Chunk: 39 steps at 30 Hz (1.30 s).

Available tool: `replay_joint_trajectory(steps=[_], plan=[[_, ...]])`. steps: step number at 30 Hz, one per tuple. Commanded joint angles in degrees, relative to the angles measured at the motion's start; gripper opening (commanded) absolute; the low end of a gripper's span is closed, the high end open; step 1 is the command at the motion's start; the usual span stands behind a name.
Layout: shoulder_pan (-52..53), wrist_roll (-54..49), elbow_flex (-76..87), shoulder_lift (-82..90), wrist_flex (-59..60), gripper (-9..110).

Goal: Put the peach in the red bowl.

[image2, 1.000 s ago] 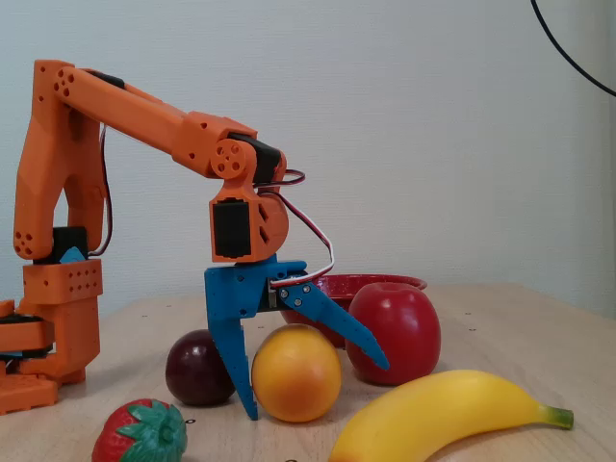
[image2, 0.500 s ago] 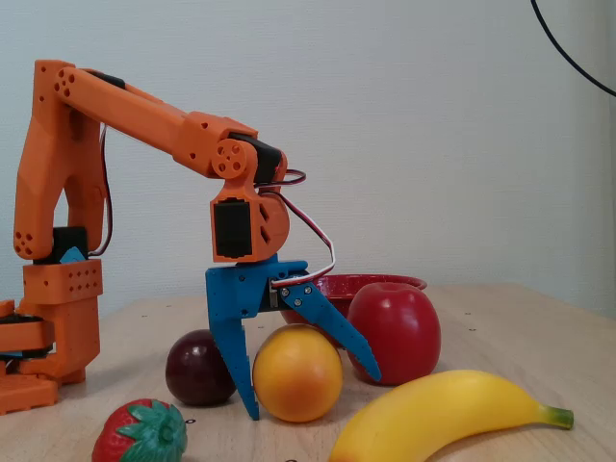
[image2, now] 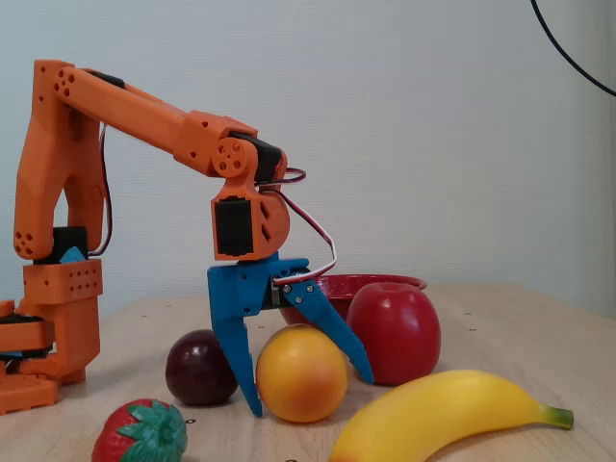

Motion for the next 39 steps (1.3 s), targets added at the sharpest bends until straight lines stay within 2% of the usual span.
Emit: replay_joint_trajectory(steps=[1,12,39], plan=[[0.4,1.1,-2.5,0.0,-1.1,35],[0.3,0.9,-3.4,-0.4,0.2,32],[-0.3,0.4,-4.8,-0.4,2.0,0]])
